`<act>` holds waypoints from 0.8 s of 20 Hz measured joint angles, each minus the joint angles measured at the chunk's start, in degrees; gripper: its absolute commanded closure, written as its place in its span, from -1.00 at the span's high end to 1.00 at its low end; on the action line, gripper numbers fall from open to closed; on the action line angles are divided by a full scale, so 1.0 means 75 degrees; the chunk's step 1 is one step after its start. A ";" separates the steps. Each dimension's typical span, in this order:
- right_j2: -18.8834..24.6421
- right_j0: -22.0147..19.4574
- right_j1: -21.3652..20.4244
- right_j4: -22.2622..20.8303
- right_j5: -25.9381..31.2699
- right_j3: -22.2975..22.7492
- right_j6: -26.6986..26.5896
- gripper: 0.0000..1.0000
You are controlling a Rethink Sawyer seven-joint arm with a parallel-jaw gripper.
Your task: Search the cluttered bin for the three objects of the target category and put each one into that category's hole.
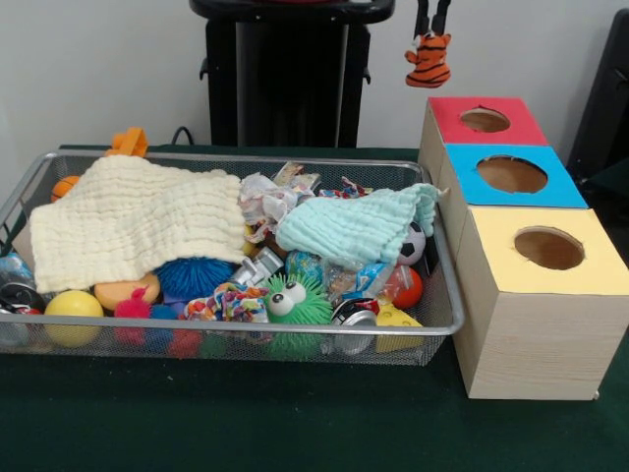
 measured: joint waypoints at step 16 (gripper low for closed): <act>-0.0734 0.1043 0.0002 0.0312 0.0000 -0.0139 0.0055 -1.00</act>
